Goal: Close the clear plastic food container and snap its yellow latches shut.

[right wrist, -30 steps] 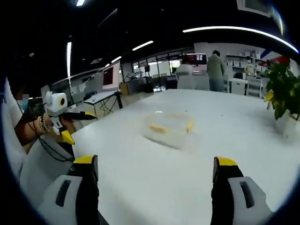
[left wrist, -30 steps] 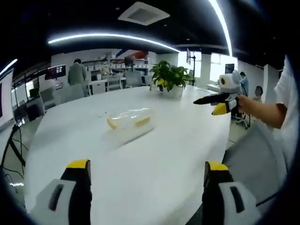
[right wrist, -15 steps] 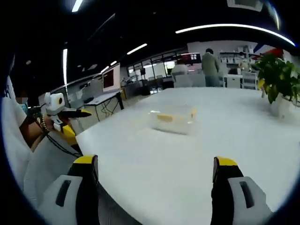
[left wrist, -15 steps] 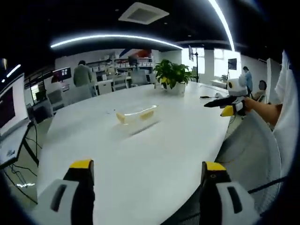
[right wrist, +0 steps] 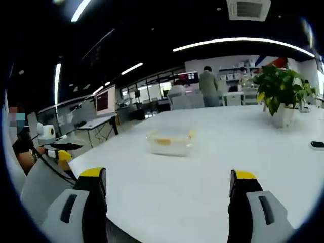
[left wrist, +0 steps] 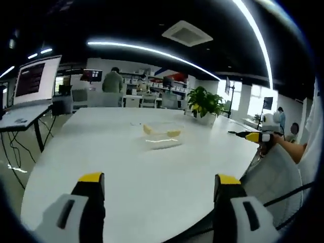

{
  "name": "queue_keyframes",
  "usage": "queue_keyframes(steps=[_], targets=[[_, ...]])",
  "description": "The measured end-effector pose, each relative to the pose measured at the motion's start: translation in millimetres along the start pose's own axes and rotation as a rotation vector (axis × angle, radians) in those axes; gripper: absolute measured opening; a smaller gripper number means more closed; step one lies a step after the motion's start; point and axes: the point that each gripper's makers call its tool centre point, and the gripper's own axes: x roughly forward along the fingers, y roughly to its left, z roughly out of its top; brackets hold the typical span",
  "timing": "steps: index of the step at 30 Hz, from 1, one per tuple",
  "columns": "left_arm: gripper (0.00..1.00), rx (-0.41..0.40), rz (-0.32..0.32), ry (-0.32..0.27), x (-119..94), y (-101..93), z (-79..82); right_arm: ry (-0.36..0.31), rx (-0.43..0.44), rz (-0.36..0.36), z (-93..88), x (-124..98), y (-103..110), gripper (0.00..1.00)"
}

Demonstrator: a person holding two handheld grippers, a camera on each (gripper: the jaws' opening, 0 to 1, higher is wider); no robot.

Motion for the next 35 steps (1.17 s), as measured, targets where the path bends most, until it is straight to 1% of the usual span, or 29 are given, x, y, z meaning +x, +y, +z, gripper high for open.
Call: queue_keyframes(steps=[2, 4, 6, 7, 10, 12, 14, 16, 17, 19, 20, 22, 24, 27, 29, 32, 35], targets=[[0.86, 0.033, -0.004, 0.023, 3, -1.0, -0.6, 0.04, -0.009, 0.004, -9.4, -3, 2, 0.99], [0.85, 0.042, -0.03, 0.025, 6, -6.7, 2.5, 0.085, -0.05, -0.005, -19.1, -5, 3, 0.98], [0.86, 0.046, -0.055, 0.02, 9, -12.9, 6.5, 0.096, -0.046, -0.001, -22.7, -5, 7, 0.98], [0.86, 0.064, -0.069, 0.018, 11, -15.7, 7.3, 0.094, -0.045, -0.001, -22.5, -6, 7, 0.98], [0.85, 0.125, -0.065, 0.062, 14, -15.8, 1.2, 0.083, -0.053, -0.022, -20.3, -8, 4, 0.97], [0.85, 0.122, -0.077, 0.07, 16, -18.5, -2.3, 0.094, -0.053, -0.028, -22.8, -8, 3, 0.97], [0.86, 0.093, -0.121, 0.083, 16, -25.6, -8.3, 0.118, -0.017, -0.027, -29.4, -8, 2, 0.97], [0.86, 0.088, -0.116, 0.1, 16, -24.0, -13.2, 0.106, -0.015, -0.028, -27.3, -8, 2, 0.97], [0.85, 0.089, -0.111, 0.11, 16, -22.6, -14.7, 0.107, -0.021, -0.032, -26.9, -9, 1, 0.97], [0.86, 0.091, -0.114, 0.115, 17, -22.7, -16.1, 0.163, -0.07, -0.062, -33.9, -11, -3, 0.96], [0.86, 0.094, -0.119, 0.116, 17, -23.6, -16.4, 0.178, -0.087, -0.074, -35.3, -12, -5, 0.95], [0.85, 0.104, -0.132, 0.128, 17, -26.0, -18.5, 0.168, -0.095, -0.082, -33.2, -12, -5, 0.94], [0.85, 0.117, -0.133, 0.138, 17, -25.9, -20.5, 0.187, -0.102, -0.096, -35.9, -14, -7, 0.94], [0.85, 0.12, -0.142, 0.148, 18, -27.1, -22.4, 0.192, -0.097, -0.1, -36.9, -15, -8, 0.92], [0.85, 0.126, -0.142, 0.15, 18, -27.0, -22.9, 0.187, -0.083, -0.096, -36.9, -14, -8, 0.93], [0.85, 0.128, -0.136, 0.15, 18, -25.5, -23.0, 0.201, -0.082, -0.089, -39.0, -13, -7, 0.92], [0.85, 0.118, -0.132, 0.138, 18, -23.9, -21.8, 0.195, -0.068, -0.081, -38.7, -12, -6, 0.93]])
